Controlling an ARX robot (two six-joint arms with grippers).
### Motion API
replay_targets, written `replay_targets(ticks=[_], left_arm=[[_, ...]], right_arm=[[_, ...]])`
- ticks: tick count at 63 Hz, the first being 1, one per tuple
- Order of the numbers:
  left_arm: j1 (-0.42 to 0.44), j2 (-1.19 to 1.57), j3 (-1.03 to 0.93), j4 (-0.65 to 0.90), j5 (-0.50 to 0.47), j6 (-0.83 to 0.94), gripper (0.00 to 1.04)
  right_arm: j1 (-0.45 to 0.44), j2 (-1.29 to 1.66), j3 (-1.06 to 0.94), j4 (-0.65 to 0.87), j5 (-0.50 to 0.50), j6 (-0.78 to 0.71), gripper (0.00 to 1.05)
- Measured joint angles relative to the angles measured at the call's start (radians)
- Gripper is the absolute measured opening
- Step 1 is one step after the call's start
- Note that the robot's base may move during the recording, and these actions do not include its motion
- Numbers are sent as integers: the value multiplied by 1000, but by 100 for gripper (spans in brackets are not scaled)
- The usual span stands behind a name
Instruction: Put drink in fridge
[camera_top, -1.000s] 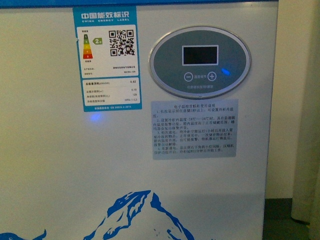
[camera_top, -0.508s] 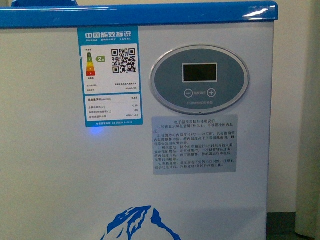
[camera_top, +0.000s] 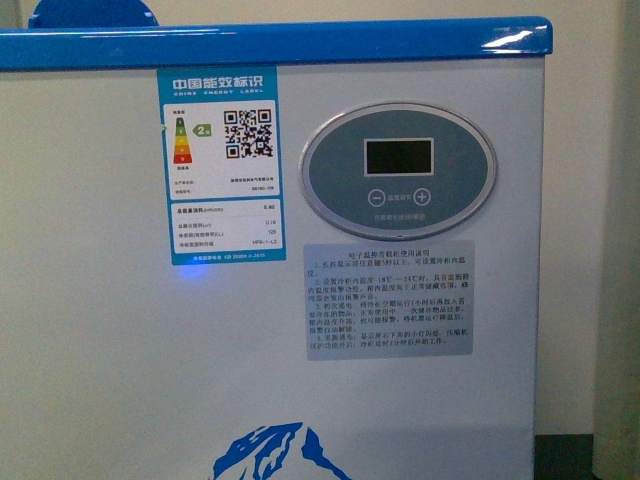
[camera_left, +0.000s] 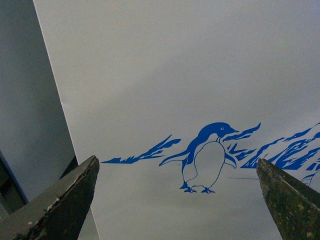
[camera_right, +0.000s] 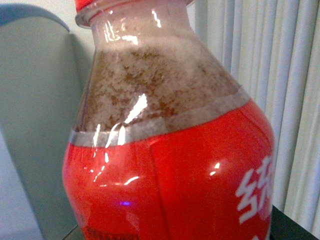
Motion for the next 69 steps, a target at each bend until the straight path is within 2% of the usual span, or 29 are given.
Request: replay_targets(ticks=[15,69], left_arm=[[0,0,0,0,0,0,97],[0,0,0,0,0,0,97]], right_arm=[[-30,-9,-21,-17,-23,47,41],[-17,-19,-34,-3,-17,50,41]])
